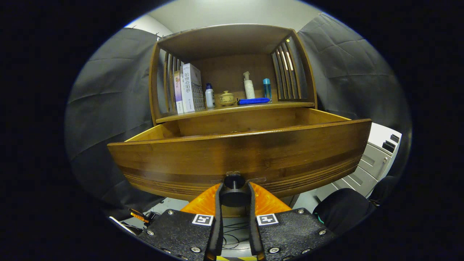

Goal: Pull open the drawer, take out the items inside it, and place them on the countertop above the cabinet.

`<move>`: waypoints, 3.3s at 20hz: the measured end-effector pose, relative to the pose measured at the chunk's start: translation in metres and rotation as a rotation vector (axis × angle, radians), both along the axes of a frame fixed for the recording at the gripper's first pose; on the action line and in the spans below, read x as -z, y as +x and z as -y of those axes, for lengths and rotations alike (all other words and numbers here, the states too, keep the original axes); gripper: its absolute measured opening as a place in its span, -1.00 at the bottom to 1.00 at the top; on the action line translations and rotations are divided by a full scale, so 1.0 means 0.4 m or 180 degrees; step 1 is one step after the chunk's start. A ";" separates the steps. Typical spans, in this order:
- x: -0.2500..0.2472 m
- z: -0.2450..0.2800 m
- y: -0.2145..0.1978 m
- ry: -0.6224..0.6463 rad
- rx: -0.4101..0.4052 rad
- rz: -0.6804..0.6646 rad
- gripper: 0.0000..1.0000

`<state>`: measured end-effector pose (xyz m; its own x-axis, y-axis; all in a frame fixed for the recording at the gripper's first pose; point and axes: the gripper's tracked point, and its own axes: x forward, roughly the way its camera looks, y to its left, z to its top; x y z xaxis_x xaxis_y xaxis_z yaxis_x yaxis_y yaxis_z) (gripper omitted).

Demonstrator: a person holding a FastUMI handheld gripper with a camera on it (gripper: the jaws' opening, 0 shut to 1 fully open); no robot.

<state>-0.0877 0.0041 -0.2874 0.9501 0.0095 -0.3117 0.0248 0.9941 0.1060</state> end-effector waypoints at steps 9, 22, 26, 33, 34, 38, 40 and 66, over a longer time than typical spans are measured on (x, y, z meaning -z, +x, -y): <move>-0.119 -0.058 -0.047 0.0505 -0.0096 0.0298 0.67; -0.435 -0.081 0.052 -0.0369 -0.0255 0.0494 0.92; -0.449 -0.086 0.147 -0.0327 -0.0090 0.0203 0.91; -0.358 -0.059 0.301 -0.0330 0.0229 -0.0460 0.92; -0.328 -0.055 0.319 -0.0393 0.0263 -0.0585 0.92; -0.217 -0.048 0.366 -0.0581 0.0291 -0.1105 0.93; -0.175 -0.032 0.385 -0.0645 0.0366 -0.1312 0.91; -0.070 -0.071 0.341 -0.0609 0.0142 -0.1776 -0.83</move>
